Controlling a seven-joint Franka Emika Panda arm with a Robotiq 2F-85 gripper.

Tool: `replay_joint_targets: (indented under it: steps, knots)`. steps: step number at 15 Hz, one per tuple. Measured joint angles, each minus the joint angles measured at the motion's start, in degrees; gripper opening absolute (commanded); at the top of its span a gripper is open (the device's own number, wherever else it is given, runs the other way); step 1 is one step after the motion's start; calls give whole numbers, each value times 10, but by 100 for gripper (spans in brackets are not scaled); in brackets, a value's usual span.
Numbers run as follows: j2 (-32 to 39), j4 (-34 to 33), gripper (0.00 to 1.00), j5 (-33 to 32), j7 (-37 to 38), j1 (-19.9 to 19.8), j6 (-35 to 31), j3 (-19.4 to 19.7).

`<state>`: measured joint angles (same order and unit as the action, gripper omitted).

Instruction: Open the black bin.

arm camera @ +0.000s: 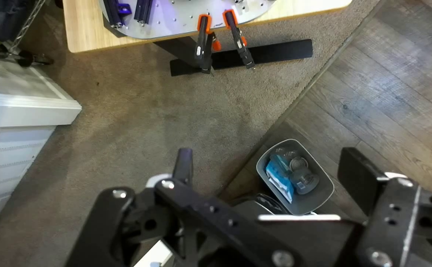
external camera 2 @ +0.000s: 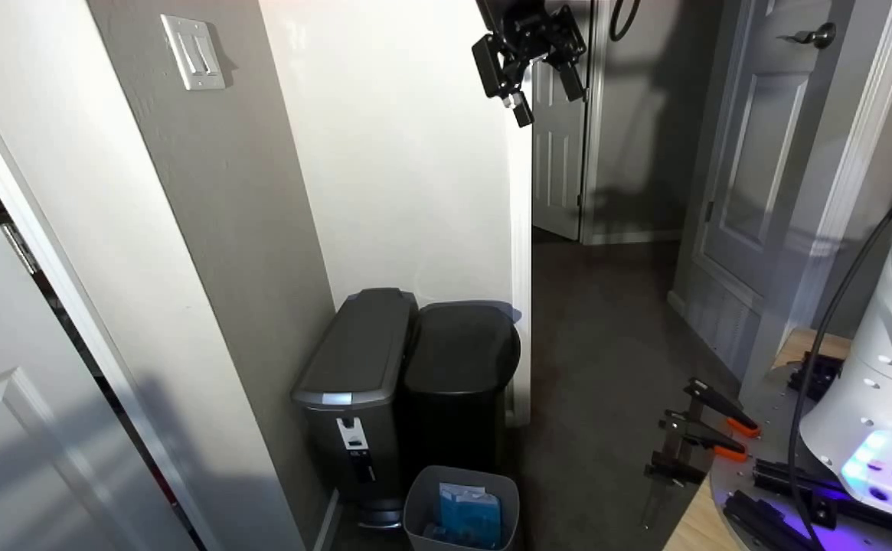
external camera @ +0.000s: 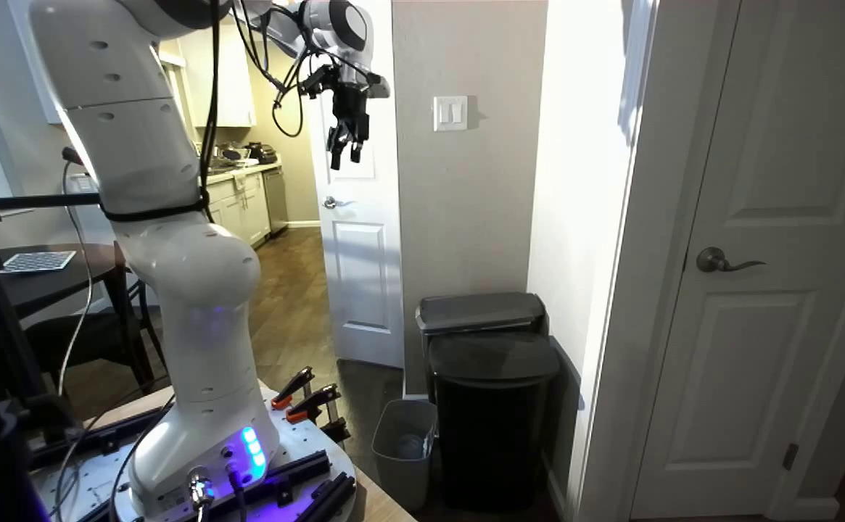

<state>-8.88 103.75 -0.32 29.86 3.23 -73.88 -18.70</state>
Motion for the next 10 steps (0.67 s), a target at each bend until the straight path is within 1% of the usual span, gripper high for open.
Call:
replay_joint_targets:
  steps: [2, 4, 10]
  knots:
    - [0, 6, 100, 0, -2, 11, -16, 14]
    - [-1, 28, 100, 3, -4, 16, -63, 31]
    - [-4, 135, 100, 4, -24, 15, -261, 83]
